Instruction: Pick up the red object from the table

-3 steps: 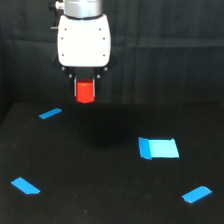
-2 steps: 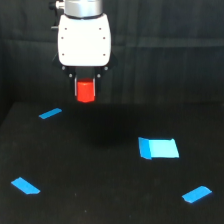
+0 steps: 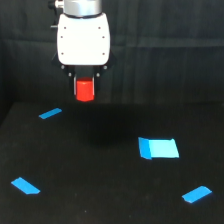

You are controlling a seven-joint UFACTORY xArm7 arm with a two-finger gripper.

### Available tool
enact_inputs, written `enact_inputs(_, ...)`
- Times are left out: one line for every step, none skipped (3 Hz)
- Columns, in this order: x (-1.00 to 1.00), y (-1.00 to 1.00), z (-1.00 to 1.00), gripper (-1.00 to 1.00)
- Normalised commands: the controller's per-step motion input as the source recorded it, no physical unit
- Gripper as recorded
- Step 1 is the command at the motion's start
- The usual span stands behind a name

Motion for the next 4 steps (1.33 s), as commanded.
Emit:
enact_inputs(0.02,0.02,0.0,-0.92)
enact_inputs(-0.06,0.05,-0.02,-1.0)
enact_inputs(0.03,0.02,0.04,-1.0)
enact_inputs(-0.02,-0.02,0.09,-0.95)
